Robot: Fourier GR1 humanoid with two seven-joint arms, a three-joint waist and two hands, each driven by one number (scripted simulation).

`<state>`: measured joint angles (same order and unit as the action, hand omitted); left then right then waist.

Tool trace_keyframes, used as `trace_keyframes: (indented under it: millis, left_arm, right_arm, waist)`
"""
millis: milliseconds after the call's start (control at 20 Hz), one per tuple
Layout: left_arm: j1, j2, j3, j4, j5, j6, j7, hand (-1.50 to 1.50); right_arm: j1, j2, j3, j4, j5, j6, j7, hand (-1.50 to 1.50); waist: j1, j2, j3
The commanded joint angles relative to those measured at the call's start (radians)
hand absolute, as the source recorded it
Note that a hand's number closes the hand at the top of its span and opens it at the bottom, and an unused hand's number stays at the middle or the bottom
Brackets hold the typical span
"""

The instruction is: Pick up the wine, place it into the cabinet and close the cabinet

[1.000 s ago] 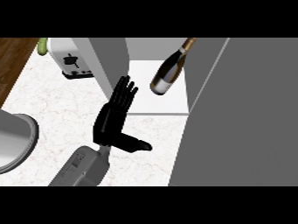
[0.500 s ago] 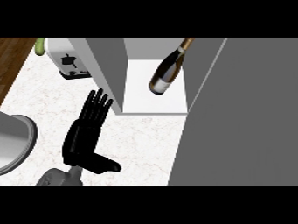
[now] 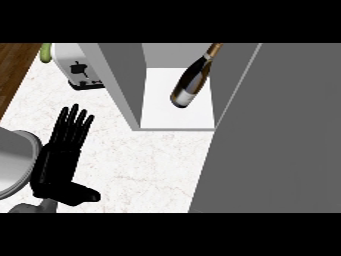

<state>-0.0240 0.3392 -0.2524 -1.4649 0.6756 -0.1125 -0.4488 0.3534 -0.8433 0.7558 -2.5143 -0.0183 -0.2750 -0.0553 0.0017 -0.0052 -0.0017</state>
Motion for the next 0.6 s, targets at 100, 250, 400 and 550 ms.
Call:
trace_keyframes:
  millis: [100,250,400,550]
  left_arm:
    - [0.043,0.059,0.068,-0.022,0.018,-0.046,-0.008,-1.5]
    - [0.018,0.118,0.135,-0.009,0.073,-0.074,0.043,-1.5]
    - [0.03,0.172,0.17,-0.034,0.119,-0.122,0.082,-1.5]
    - [0.065,0.192,0.198,-0.029,0.135,-0.188,0.049,-1.5]
  right_arm:
    - [-0.003,0.014,0.105,-0.201,0.016,0.02,0.112,1.5]
    - [-0.018,0.006,0.1,-0.243,0.005,0.013,0.147,1.5]
    - [-0.062,0.032,0.085,-0.236,-0.013,0.01,0.171,1.5]
    - [-0.143,0.115,0.134,-0.14,0.015,0.013,0.19,1.5]
  waist:
    - [-0.003,0.002,0.0]
    - [-0.005,0.002,-0.001]
    - [0.005,0.002,-0.001]
    - [0.02,0.005,-0.002]
